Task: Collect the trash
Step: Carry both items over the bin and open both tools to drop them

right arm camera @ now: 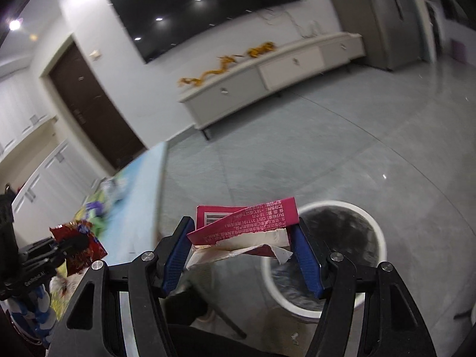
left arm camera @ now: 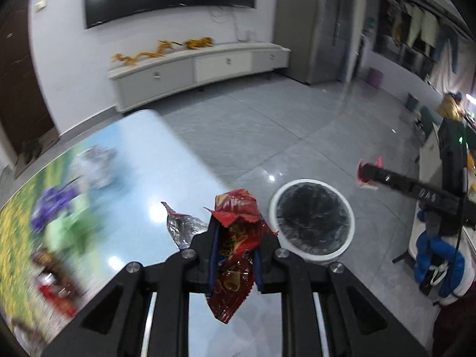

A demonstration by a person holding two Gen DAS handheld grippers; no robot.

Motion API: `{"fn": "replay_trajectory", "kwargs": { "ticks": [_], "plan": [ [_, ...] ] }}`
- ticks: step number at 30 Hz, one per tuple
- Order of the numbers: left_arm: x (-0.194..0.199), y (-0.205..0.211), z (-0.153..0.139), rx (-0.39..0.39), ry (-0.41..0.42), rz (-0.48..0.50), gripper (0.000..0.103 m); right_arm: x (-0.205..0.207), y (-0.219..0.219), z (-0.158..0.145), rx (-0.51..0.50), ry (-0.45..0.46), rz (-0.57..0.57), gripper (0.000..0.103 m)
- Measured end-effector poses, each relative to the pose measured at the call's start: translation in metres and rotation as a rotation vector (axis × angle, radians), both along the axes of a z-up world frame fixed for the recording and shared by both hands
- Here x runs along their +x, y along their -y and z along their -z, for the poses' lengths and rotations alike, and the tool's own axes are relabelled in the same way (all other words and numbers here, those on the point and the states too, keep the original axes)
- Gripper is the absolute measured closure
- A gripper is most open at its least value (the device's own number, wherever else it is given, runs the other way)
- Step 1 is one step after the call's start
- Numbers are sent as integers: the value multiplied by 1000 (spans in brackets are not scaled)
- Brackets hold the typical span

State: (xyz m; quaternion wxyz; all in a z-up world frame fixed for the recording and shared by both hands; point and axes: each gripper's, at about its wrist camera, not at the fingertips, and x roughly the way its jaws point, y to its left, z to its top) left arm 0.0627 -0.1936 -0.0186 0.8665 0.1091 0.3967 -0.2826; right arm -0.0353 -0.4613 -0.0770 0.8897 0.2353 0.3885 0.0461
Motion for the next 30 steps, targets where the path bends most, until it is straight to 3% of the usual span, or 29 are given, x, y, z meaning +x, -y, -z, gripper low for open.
{"fn": "replay_trajectory", "kwargs": {
  "ticks": [8,15,17,21,30],
  "plan": [
    [29,108,27,-22,-107,129,84,17,42,54,14,-113,72,37],
    [47,171,49,-30,-168,174,84,30,59,94,11,-193,88,36],
    [52,181,53,-38,-191,179,84,33,62,101,15,-203,94,36],
    [58,198,58,-51,-217,186,63,32,68,104,11,-213,116,32],
    [51,196,48,-55,-199,190,61,23,77,92,3,-190,133,31]
  ]
}}
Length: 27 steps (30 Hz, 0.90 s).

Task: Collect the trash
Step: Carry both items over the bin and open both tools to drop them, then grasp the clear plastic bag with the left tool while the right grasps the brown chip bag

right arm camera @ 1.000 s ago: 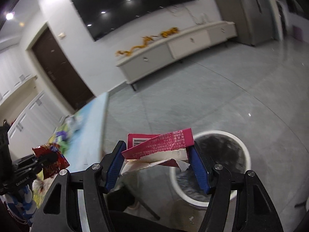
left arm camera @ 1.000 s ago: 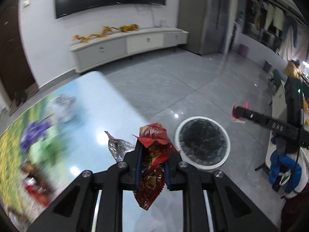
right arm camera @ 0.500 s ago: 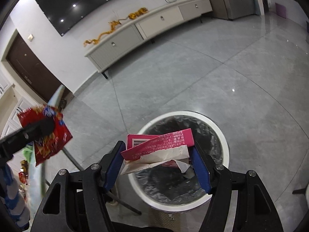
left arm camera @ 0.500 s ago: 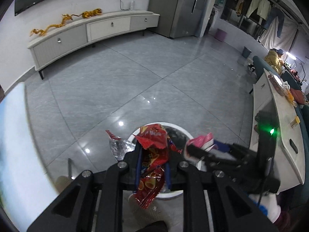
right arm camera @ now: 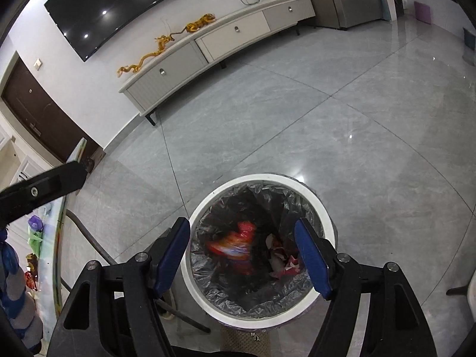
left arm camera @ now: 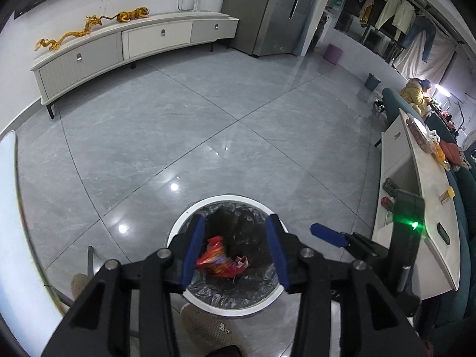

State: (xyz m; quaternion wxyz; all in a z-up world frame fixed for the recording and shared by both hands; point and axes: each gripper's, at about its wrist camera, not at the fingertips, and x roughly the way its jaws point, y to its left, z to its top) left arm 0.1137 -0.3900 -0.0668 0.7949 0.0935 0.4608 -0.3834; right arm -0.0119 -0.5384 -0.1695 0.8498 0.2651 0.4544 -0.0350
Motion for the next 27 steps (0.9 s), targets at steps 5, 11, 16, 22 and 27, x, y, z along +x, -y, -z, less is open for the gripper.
{"fn": "replay_trajectory", "kwargs": {
  "ticks": [5,11,16,22,27],
  "plan": [
    [-5,-19,-11,-2,19,-25,61,-8,0,-23,-13,45,10,31],
    [-15,-52,-31,-22,64,-60,61,-20,-5,-60,-41,112,6,31],
    [-28,-88,-53,-43,115,-101,61,-33,-14,-96,-68,178,-2,31],
    [-49,-148,-76,-61,197,-166,48,-43,-39,-128,-87,234,-43,31],
    [-67,-215,-89,-82,242,-241,48,-48,-65,-154,-106,278,-93,31]
  ]
}}
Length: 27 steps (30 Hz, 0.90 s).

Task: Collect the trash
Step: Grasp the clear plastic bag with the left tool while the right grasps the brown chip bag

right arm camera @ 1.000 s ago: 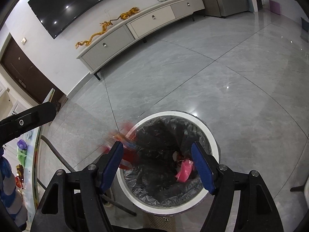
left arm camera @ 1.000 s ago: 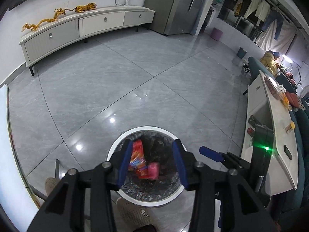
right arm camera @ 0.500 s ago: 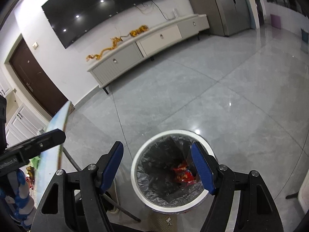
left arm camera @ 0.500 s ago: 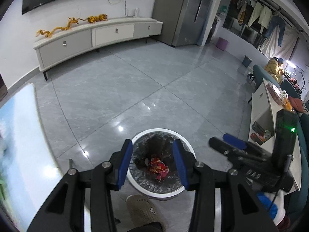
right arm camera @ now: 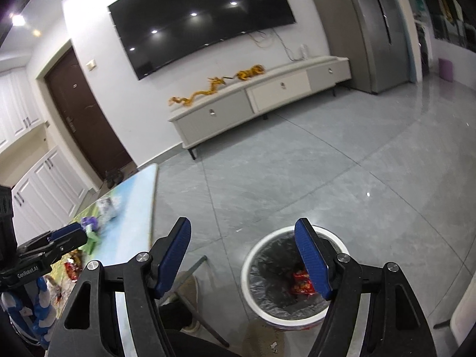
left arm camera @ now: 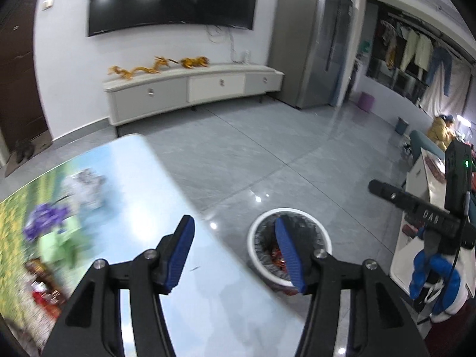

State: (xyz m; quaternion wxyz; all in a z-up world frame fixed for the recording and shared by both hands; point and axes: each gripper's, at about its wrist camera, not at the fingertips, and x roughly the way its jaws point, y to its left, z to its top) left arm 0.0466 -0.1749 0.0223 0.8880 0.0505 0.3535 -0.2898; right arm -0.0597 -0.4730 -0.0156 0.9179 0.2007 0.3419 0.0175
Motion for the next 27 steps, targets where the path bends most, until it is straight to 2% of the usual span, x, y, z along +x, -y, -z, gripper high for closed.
{"fn": "replay_trajectory", "kwargs": {
  "ticks": [9,18,23,27],
  "plan": [
    [-31,-139,-1,23,76,-213,48,2,-61,-39,-25,61,-117,31],
    [-46,-291,25,57,59,-494,48,21,-138,-50,-36,48,-288,38],
    [-46,-345,42,54,42,-594,48,35,-191,-45,-57,14,-389,41],
    [-37,-371,64,59,-11,-654,48,48,-238,-36,-77,-20,-482,44]
  ]
}}
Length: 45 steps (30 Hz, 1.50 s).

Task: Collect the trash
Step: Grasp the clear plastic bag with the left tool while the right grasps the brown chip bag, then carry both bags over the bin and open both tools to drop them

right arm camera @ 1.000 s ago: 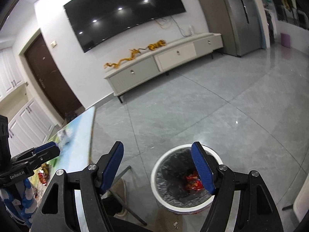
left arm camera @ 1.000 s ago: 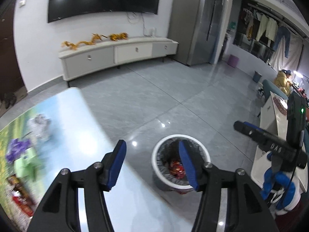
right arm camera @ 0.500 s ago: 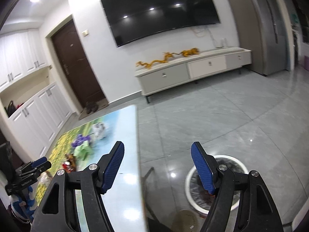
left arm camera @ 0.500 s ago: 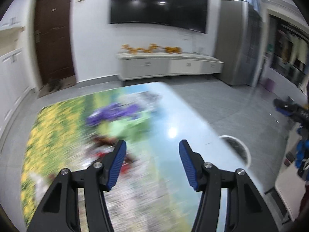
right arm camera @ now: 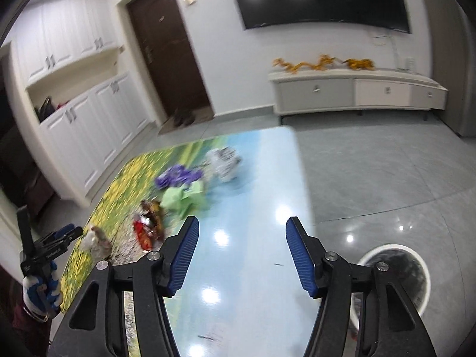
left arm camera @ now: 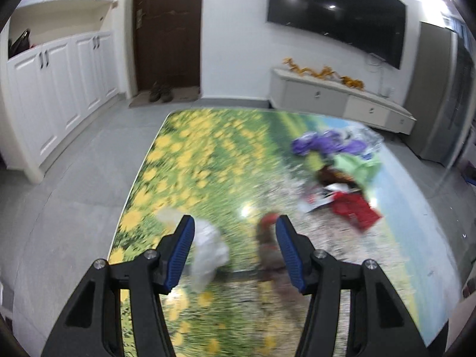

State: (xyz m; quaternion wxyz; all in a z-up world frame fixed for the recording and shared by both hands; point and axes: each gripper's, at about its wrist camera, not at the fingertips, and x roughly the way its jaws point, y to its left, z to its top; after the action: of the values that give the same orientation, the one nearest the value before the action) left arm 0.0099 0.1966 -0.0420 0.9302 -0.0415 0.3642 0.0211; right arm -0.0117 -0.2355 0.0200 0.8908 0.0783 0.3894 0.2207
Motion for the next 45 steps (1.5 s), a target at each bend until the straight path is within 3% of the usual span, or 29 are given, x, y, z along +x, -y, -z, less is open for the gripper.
{"fn": "replay_trajectory", "kwargs": {
  "ticks": [10,19,24,28,38,45],
  "plan": [
    [16,-19,36,-53,-94,-7,49,38,-117,44,-13,-114,-228,55],
    [26,-18,47,-79,-119,40,70,63,-182,80,-7,-194,-345,65],
    [24,-16,45,-88,-111,57,73,68,-202,90,-36,-207,-380,81],
    [20,-15,41,-81,-91,54,74,68,-205,95,-53,-212,-389,93],
    [4,-12,12,-80,-16,20,75,50,-169,59,3,-111,-348,95],
    [-11,17,-15,-63,38,67,75,21,-123,40,25,-66,-306,95]
  ]
}}
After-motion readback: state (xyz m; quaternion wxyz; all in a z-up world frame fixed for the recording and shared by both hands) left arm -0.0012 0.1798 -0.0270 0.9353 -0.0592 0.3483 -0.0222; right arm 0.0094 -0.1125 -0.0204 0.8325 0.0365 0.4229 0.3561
